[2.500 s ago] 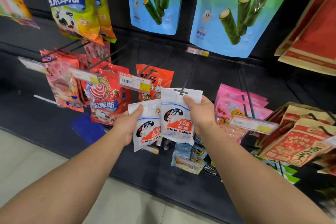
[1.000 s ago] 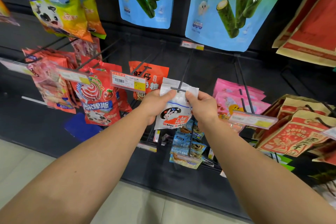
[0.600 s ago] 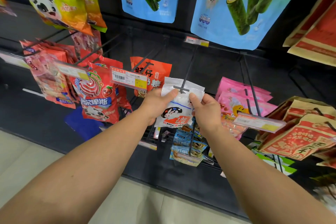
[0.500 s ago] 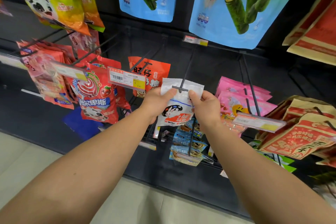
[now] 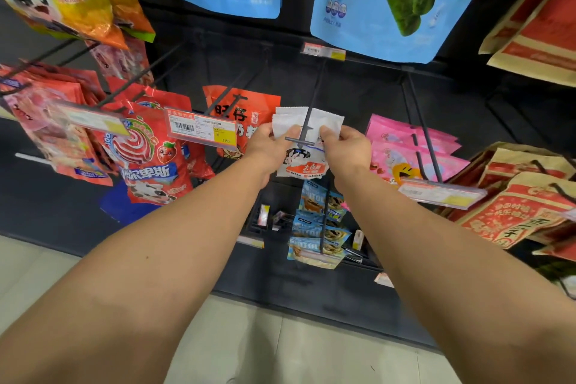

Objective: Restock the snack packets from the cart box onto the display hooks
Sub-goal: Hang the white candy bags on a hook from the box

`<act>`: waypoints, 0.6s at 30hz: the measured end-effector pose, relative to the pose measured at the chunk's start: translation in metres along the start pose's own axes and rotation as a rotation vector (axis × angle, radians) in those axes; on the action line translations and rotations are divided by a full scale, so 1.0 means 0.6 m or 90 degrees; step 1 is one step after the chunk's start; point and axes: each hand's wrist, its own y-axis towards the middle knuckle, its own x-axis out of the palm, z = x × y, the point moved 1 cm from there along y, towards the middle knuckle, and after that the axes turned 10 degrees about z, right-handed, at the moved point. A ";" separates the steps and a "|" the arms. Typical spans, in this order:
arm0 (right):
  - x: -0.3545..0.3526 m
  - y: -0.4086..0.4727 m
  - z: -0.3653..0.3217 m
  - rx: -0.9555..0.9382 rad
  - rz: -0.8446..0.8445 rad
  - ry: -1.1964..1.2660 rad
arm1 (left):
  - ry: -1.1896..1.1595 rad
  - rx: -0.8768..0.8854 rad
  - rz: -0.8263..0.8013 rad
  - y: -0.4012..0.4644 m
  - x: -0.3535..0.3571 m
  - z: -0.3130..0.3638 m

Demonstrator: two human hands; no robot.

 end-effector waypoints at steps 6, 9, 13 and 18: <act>-0.022 -0.050 0.040 -0.007 -0.028 0.062 | 0.051 -0.032 -0.035 -0.009 -0.022 -0.056; -0.042 -0.085 0.065 0.031 -0.017 0.013 | 0.093 -0.061 0.004 -0.030 -0.021 -0.087; -0.083 -0.121 0.101 0.020 -0.053 -0.075 | 0.160 -0.021 0.004 -0.082 -0.015 -0.121; -0.185 -0.144 0.143 -0.004 -0.091 -0.162 | 0.345 0.117 -0.121 -0.171 0.036 -0.118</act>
